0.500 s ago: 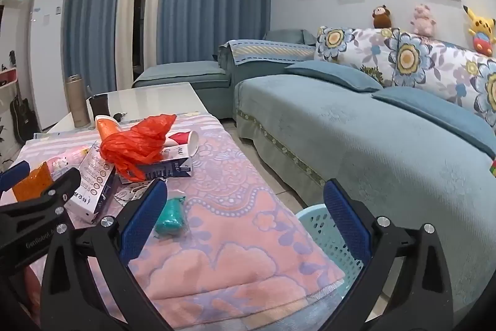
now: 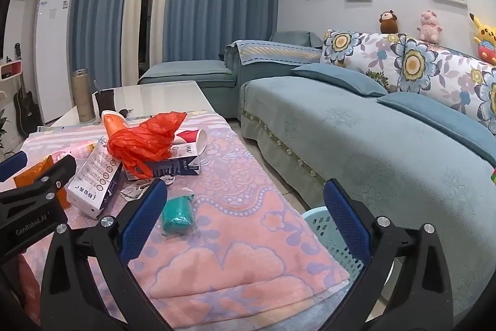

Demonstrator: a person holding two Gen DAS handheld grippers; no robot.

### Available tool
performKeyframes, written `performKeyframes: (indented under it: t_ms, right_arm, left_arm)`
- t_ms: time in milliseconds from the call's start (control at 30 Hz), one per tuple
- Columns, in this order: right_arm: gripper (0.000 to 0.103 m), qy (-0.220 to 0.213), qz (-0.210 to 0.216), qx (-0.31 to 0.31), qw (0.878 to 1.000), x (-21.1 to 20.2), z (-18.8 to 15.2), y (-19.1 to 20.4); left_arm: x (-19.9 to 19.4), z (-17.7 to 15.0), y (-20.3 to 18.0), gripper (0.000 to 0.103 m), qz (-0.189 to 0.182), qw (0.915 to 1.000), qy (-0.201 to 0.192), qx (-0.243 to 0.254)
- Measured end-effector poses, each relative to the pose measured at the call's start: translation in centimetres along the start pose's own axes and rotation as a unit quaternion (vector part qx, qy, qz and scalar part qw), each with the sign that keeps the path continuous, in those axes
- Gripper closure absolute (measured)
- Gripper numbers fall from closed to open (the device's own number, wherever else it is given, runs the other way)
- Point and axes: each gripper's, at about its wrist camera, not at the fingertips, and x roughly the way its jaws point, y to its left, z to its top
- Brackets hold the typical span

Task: Collect trash
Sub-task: 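Move both tools toward the trash items on the blanket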

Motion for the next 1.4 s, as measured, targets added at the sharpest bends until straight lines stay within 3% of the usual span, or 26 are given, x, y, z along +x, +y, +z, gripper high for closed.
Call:
performKeyframes:
  t_ms: [1400]
  right_arm:
    - [0.013,0.018,0.024,0.000,1.000,0.21,0.14,0.03]
  left_arm:
    - [-0.22,0.24,0.54,0.008,-0.009,0.9998,0.000,-0.015]
